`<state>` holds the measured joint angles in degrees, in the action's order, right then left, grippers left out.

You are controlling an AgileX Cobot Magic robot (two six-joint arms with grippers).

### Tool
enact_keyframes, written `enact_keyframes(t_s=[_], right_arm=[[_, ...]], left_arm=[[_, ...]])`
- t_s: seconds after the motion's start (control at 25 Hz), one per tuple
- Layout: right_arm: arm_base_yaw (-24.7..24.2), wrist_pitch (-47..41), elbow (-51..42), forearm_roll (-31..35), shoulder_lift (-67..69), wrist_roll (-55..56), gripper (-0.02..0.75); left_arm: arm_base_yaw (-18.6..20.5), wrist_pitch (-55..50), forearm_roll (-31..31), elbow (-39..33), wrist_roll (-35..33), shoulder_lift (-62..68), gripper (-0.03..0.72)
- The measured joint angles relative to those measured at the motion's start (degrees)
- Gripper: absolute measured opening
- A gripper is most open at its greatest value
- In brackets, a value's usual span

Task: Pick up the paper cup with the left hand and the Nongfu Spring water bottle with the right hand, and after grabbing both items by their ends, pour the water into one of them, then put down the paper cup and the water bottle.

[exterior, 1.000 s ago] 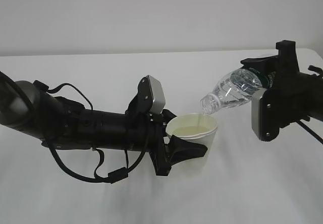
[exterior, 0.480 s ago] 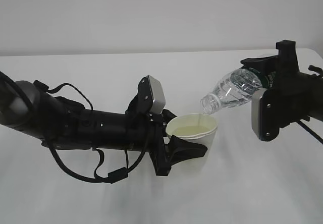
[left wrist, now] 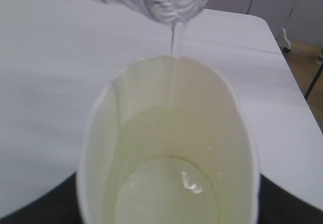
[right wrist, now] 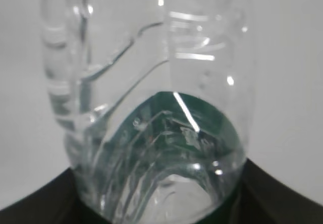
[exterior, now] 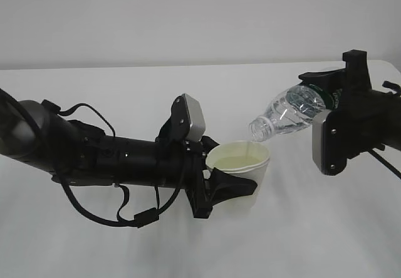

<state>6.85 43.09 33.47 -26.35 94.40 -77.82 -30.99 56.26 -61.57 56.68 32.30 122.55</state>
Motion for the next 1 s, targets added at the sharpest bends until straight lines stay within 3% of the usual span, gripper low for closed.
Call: enact_keyframes(t_s=[0.48, 1.0], right_arm=[[0.00, 0.00, 0.00, 0.00, 0.00, 0.26, 0.445], [0.00, 0.00, 0.00, 0.00, 0.00, 7.61, 0.445]], left_arm=[[0.00, -0.04, 0.00, 0.00, -0.32, 0.14, 0.404], [0.00, 0.54, 1.60, 0.00, -1.35, 0.14, 0.404]])
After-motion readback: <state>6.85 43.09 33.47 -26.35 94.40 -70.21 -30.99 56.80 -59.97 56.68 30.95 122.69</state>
